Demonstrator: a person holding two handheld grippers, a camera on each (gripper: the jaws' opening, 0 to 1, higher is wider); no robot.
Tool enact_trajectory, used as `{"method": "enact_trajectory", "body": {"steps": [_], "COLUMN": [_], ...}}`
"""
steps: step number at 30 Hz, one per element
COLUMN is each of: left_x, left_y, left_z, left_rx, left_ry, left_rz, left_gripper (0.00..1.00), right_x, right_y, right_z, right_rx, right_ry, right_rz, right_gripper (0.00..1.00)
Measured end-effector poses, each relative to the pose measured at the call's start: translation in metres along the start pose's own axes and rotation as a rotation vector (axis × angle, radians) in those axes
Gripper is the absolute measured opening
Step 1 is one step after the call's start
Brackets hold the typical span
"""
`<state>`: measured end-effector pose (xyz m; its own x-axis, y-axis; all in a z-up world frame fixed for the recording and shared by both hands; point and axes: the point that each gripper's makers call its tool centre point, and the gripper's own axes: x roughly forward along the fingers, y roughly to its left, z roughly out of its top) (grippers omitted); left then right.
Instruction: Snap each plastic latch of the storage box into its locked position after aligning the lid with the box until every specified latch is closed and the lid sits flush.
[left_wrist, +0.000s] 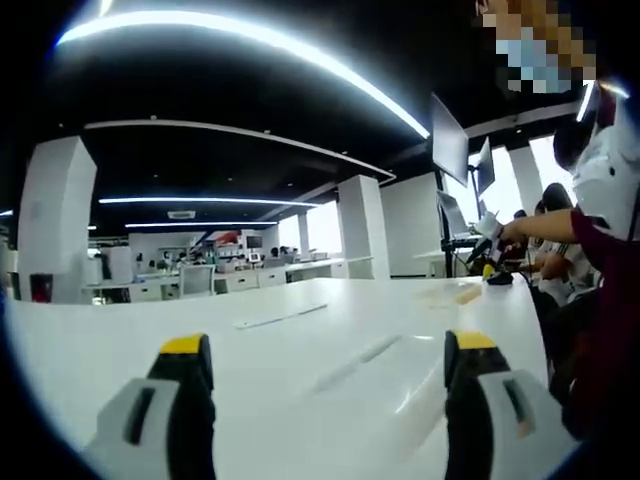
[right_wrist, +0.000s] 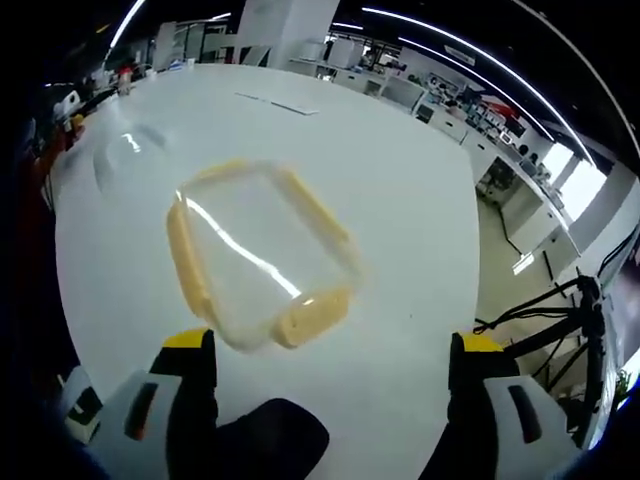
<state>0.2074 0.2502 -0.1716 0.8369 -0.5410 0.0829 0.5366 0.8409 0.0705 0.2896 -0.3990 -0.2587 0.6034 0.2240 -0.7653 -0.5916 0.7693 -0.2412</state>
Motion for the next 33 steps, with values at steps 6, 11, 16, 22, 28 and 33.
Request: {"method": "enact_trajectory", "body": {"steps": [6, 11, 16, 22, 28, 33], "left_x": [0.0029, 0.0028, 0.0013, 0.0002, -0.0004, -0.0002], "left_y": [-0.0029, -0.0038, -0.0037, -0.0035, -0.0046, -0.0048], "left_z": [-0.0019, -0.0028, -0.0026, -0.0022, -0.0020, -0.0009], "left_rx": [-0.004, -0.005, -0.009, -0.004, -0.002, -0.001], "left_ry": [0.002, 0.002, -0.004, -0.004, -0.005, -0.008], "left_rz": [-0.009, -0.010, -0.010, -0.008, -0.010, -0.008], "left_gripper": [0.96, 0.96, 0.97, 0.96, 0.96, 0.96], "right_x": [0.0003, 0.0010, 0.0030, 0.0054, 0.0060, 0.0072], "right_y": [-0.0022, -0.0031, -0.0015, -0.0003, -0.0024, -0.0040], "right_z": [-0.0025, -0.0031, -0.0045, -0.0032, -0.0025, -0.0025], "right_rx": [-0.012, -0.017, -0.035, -0.066, -0.093, -0.141], "right_ry": [0.018, 0.029, 0.053, 0.077, 0.084, 0.100], "right_rz": [0.006, 0.014, 0.023, 0.035, 0.050, 0.056], "right_gripper": [0.97, 0.96, 0.93, 0.91, 0.88, 0.84]}}
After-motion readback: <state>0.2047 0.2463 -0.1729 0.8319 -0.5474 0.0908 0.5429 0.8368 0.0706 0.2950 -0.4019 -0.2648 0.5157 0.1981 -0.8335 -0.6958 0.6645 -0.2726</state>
